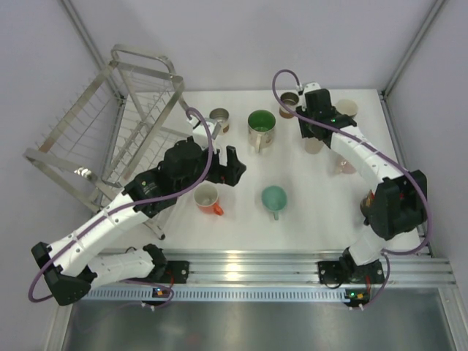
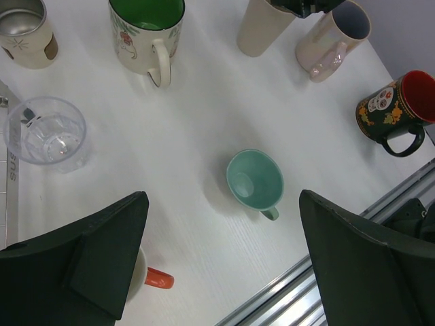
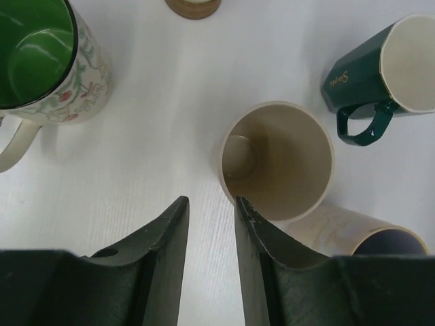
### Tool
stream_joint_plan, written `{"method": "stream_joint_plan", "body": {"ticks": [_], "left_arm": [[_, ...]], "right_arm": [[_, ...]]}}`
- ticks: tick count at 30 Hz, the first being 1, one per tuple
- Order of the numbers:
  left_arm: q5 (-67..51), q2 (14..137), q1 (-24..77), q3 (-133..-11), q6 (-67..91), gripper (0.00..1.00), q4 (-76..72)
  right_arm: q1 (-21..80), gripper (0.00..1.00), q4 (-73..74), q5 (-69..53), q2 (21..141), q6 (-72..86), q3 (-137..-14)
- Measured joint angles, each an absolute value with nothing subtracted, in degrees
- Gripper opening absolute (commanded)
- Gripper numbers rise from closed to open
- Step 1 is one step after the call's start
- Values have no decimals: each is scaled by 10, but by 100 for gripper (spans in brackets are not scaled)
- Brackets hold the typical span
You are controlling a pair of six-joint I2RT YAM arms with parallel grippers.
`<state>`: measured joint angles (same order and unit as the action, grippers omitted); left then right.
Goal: Load the cups into the dish rack
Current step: Grab a cup with the right arm
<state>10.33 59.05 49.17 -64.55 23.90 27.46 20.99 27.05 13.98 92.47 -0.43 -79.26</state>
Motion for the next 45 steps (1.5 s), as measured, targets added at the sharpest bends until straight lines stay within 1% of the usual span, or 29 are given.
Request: {"method": "stream_joint_plan", "body": {"ticks": [10, 12, 13, 16, 20, 21, 22, 24, 25, 28, 32, 34, 37, 41, 45], "left_arm": [[98, 590, 492, -646, 239, 98, 275], [95, 590, 492, -646, 239, 98, 275], [93, 590, 492, -646, 239, 98, 275], [87, 590, 492, -646, 239, 99, 275], [80, 590, 492, -646, 245, 98, 275], [77, 590, 492, -646, 247, 98, 275], [75, 590, 492, -646, 250, 98, 275], [70, 592, 492, -646, 255, 96, 275], [69, 593, 492, -646, 257, 95, 275], [64, 596, 492, -646, 262, 93, 275], [62, 597, 492, -647, 273, 94, 275], [60, 599, 492, -652, 278, 94, 276], [46, 618, 491, -684, 286, 94, 279], [8, 663, 486, -752, 302, 93, 279], [-34, 703, 471, -821, 329, 93, 274]], "right_arm": [[208, 34, 260, 167, 985, -59, -799], [207, 32, 254, 167, 988, -62, -797], [206, 29, 249, 167, 988, -63, -795], [203, 25, 244, 166, 991, -64, -791], [200, 24, 233, 165, 996, -64, -780], [200, 21, 233, 166, 997, -64, -778], [199, 16, 232, 166, 999, -63, -775], [199, 10, 231, 168, 999, -60, -772], [198, 0, 230, 168, 999, -58, -770], [195, 0, 229, 172, 999, -53, -768], [192, 0, 239, 182, 988, -38, -768], [192, 0, 251, 180, 970, -26, -768], [192, 0, 266, 162, 904, 8, -768], [189, 0, 221, 98, 748, 73, -745], [189, 0, 138, 26, 601, 146, -714]]}}
